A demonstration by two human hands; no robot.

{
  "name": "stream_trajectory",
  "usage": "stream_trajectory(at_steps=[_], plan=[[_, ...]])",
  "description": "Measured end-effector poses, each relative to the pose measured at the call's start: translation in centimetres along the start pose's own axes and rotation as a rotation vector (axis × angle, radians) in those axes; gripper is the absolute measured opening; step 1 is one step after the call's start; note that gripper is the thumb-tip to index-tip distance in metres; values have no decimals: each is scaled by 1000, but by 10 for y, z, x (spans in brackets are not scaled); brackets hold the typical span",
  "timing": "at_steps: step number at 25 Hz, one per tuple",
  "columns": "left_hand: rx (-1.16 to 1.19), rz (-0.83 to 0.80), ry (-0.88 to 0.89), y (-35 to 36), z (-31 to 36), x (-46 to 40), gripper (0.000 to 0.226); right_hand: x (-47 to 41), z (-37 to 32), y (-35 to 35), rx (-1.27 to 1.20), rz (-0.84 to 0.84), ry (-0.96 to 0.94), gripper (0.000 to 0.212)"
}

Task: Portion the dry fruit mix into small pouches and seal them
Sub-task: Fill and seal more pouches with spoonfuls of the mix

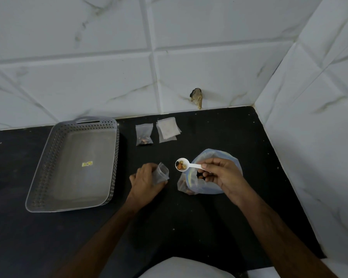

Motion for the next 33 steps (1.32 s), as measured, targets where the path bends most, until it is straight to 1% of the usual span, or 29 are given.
stream_trajectory(at_steps=[2,4,6,9,10,11,12,14,15,16,18,20,24,27,29,33], plan=[[195,-2,103,-6,18,8,53,5,-17,9,113,-11,-68,17],[336,-6,172,-12,37,14,51,13,-37,21,197,-26,-145,17],[383,24,243,-16,52,18,52,20,-52,29,290,-16,-199,17],[352,79,277,-21,64,20,54,23,-64,38,519,24,-262,17],[341,89,274,-21,65,21,56,25,-71,44,619,43,-309,17],[339,97,270,-21,65,21,57,31,-80,53,757,60,-398,18],[342,109,268,-22,66,22,56,39,-90,67,936,65,-539,19],[368,140,287,-24,68,23,50,53,-91,100,1321,4,-790,21],[377,156,310,-26,72,25,46,57,-85,110,1443,-27,-843,23],[380,169,331,-28,76,26,44,55,-81,111,1500,-35,-844,27],[384,185,356,-30,79,27,43,51,-79,107,1465,-38,-832,32],[380,181,347,-30,76,25,43,51,-83,103,1338,-39,-845,30],[380,197,347,-34,76,25,43,57,-94,85,1095,68,-821,27],[394,198,354,-38,80,25,44,53,-93,73,932,85,-779,24],[400,212,368,-41,82,25,42,51,-91,71,895,74,-764,22],[398,217,400,-44,90,26,37,51,-91,74,936,78,-765,24]])
Point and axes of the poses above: each hand's wrist, its own x-axis away from the middle knuckle, its own y-axis out of the palm, z = x × y, the point moved 10 cm from there along -x, towards the middle knuckle, and after that the axes turned 15 degrees about -z, right-handed, at the moved point
